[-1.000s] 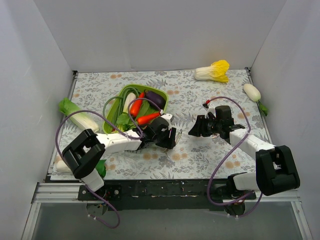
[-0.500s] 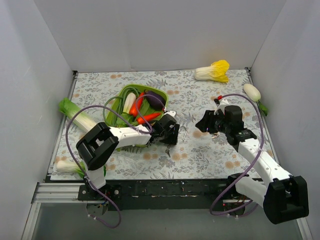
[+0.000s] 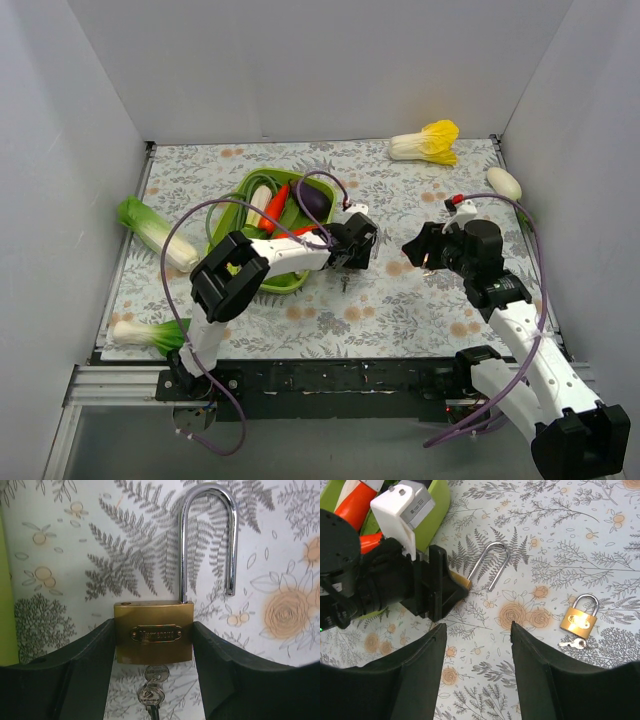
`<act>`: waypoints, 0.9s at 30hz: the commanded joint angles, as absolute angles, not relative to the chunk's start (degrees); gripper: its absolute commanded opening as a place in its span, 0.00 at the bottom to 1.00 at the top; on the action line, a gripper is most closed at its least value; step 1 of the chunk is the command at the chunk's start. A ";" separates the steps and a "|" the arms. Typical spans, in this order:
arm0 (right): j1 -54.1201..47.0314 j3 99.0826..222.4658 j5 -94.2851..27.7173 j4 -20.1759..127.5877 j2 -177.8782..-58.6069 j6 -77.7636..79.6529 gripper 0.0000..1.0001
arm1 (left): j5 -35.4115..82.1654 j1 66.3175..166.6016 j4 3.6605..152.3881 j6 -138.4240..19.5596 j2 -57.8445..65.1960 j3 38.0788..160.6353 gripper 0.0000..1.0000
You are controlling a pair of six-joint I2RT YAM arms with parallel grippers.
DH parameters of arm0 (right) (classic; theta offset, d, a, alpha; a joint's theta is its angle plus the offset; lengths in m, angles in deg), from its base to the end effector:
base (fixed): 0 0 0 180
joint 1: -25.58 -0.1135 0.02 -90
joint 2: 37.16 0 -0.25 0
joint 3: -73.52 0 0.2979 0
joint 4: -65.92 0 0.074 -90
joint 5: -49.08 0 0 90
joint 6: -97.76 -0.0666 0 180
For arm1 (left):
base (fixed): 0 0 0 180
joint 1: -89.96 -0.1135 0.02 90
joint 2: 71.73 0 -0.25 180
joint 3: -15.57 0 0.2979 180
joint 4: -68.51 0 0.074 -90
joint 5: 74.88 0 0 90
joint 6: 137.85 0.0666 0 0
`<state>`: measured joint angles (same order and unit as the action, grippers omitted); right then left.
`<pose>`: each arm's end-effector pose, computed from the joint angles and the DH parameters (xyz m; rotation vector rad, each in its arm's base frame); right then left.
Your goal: Unlock with the key
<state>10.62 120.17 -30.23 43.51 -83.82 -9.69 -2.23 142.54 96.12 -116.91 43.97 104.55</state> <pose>0.2627 0.0830 0.2421 -0.0814 1.9946 0.5511 0.3042 -0.3650 0.0931 -0.4859 2.4882 -0.5229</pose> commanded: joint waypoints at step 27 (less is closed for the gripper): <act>11.08 122.05 -36.88 36.03 -74.96 -7.97 0.62 | -0.80 141.38 104.74 -102.53 57.48 131.42 0.66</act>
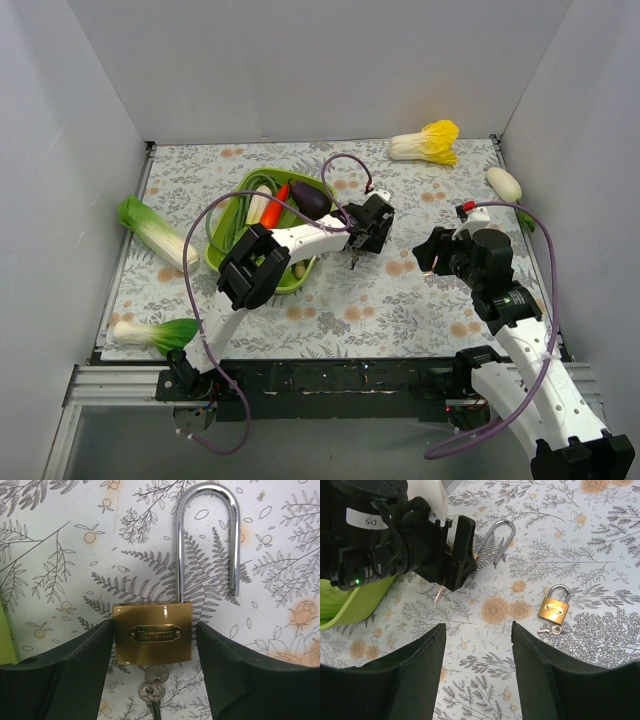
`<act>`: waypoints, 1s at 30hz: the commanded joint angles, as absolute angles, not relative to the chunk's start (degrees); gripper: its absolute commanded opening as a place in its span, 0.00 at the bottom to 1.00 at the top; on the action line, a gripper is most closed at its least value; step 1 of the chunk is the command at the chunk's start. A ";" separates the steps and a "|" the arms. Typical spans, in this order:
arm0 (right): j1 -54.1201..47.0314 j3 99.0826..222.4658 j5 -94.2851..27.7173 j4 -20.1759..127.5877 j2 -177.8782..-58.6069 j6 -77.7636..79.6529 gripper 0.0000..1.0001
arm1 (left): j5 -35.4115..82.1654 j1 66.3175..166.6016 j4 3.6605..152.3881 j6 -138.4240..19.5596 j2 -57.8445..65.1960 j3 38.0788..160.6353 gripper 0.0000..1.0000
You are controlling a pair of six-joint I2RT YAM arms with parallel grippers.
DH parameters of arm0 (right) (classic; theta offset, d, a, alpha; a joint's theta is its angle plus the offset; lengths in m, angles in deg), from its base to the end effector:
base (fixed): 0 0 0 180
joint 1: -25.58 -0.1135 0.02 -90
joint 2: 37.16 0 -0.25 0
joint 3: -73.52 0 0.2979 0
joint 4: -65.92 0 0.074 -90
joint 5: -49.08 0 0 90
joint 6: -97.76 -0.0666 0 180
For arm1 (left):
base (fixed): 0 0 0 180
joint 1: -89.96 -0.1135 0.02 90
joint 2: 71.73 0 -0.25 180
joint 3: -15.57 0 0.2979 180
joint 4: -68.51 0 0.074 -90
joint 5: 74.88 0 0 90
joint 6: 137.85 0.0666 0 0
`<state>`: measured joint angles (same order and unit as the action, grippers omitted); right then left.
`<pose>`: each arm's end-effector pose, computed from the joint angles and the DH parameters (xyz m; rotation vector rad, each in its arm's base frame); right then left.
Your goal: Unlock with the key
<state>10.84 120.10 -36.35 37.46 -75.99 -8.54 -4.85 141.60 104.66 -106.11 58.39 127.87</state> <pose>0.2421 0.0692 0.2608 -0.0273 1.9558 0.4367 0.3561 -0.4133 0.1030 -0.2842 2.4616 -0.4085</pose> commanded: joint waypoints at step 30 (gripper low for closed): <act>10.99 129.90 -48.48 21.87 -84.88 -3.58 0.71 | 29.26 129.35 84.37 -103.57 11.17 96.38 0.98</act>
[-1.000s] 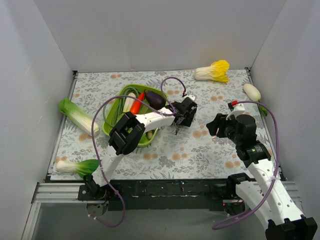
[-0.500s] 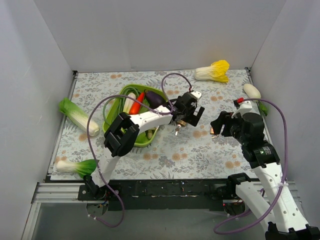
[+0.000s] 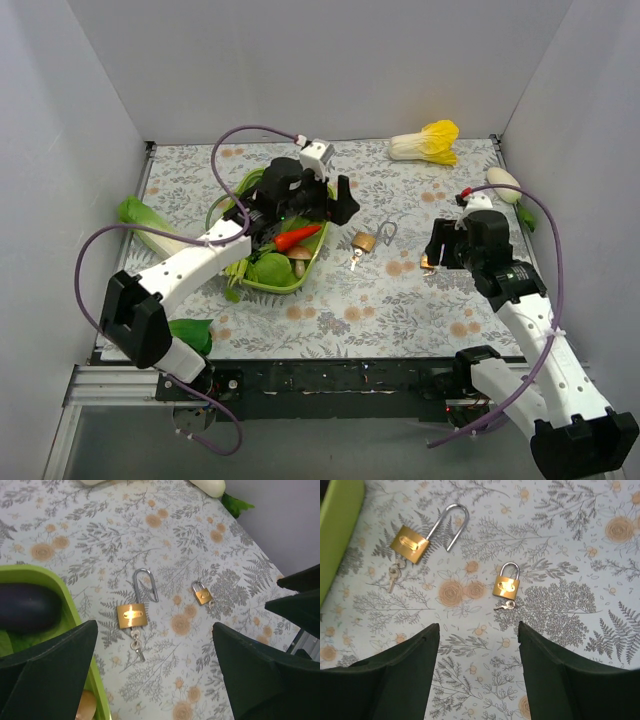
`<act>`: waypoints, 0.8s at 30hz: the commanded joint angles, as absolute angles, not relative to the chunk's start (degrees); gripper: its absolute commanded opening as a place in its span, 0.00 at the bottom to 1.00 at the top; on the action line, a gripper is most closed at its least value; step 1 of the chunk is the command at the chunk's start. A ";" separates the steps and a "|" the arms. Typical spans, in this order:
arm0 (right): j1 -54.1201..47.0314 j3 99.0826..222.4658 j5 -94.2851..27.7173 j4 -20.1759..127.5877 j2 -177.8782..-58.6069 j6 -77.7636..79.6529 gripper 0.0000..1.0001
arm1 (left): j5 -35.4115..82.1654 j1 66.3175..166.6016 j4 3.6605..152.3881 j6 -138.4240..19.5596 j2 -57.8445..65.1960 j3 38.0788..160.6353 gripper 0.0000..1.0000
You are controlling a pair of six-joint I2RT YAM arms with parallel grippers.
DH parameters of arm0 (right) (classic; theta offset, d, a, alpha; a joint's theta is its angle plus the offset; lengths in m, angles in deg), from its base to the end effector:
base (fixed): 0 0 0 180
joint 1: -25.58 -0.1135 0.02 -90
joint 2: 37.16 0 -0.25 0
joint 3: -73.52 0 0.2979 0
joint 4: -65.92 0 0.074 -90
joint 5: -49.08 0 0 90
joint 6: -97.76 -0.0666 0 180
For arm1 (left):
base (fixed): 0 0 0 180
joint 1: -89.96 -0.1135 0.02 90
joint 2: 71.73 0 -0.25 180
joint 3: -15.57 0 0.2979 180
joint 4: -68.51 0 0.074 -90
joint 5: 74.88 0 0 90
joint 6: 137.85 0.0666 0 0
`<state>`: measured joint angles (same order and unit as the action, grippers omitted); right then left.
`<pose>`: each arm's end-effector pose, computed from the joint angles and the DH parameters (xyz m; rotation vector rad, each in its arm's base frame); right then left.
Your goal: Unlock with the key
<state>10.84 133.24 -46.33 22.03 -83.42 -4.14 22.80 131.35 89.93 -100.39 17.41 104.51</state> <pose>0.2510 0.0595 0.2924 0.0047 2.1044 0.1807 0.3274 -0.3004 0.3108 -0.1111 2.1453 -1.1639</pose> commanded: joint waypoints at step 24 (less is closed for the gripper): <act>21.54 118.63 -42.42 41.99 -105.45 -2.09 0.63 | 34.01 128.81 81.10 -107.71 11.06 92.31 0.98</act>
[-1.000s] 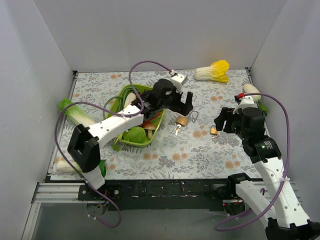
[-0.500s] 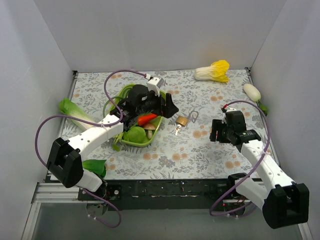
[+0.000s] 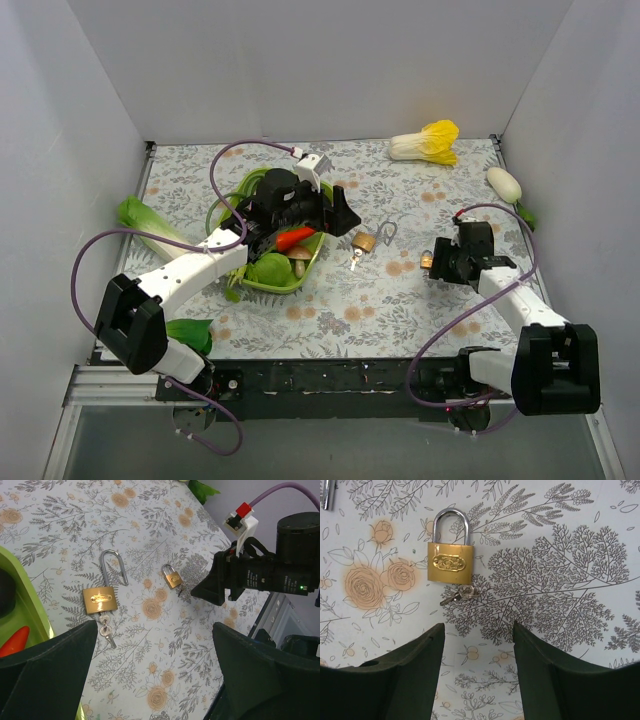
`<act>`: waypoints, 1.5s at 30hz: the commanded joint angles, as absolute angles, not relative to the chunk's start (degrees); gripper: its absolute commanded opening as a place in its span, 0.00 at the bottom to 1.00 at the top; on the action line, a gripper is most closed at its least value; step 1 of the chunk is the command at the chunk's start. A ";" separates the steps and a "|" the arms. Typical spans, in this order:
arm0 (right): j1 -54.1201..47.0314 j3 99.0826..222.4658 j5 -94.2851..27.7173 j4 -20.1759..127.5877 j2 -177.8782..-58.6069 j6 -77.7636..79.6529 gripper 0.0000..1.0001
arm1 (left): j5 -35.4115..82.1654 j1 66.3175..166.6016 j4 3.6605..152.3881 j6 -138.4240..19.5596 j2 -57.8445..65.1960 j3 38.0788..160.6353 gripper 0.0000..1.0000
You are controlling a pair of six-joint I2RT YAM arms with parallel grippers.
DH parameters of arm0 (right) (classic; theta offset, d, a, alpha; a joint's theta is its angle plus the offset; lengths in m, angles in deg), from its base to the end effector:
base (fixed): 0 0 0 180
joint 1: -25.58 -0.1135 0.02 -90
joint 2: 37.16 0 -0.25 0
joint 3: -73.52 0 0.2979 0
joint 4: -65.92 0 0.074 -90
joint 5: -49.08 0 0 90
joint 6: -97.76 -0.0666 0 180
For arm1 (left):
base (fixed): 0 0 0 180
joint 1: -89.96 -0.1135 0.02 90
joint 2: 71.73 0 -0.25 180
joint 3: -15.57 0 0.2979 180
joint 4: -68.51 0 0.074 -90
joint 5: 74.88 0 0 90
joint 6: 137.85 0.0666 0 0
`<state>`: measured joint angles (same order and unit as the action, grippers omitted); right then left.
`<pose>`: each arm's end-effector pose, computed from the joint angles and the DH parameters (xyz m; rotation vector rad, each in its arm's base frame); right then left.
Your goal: Unlock with the key
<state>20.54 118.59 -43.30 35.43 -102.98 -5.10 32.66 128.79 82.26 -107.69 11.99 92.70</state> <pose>0.2833 0.0222 0.1264 0.1861 2.4589 0.0843 0.3127 -0.2774 0.2800 -0.1676 2.1892 -1.3716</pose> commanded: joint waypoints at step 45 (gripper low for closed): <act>21.89 120.38 -40.40 46.13 -115.21 1.96 0.39 | 37.00 128.81 81.18 -108.50 16.69 92.40 0.98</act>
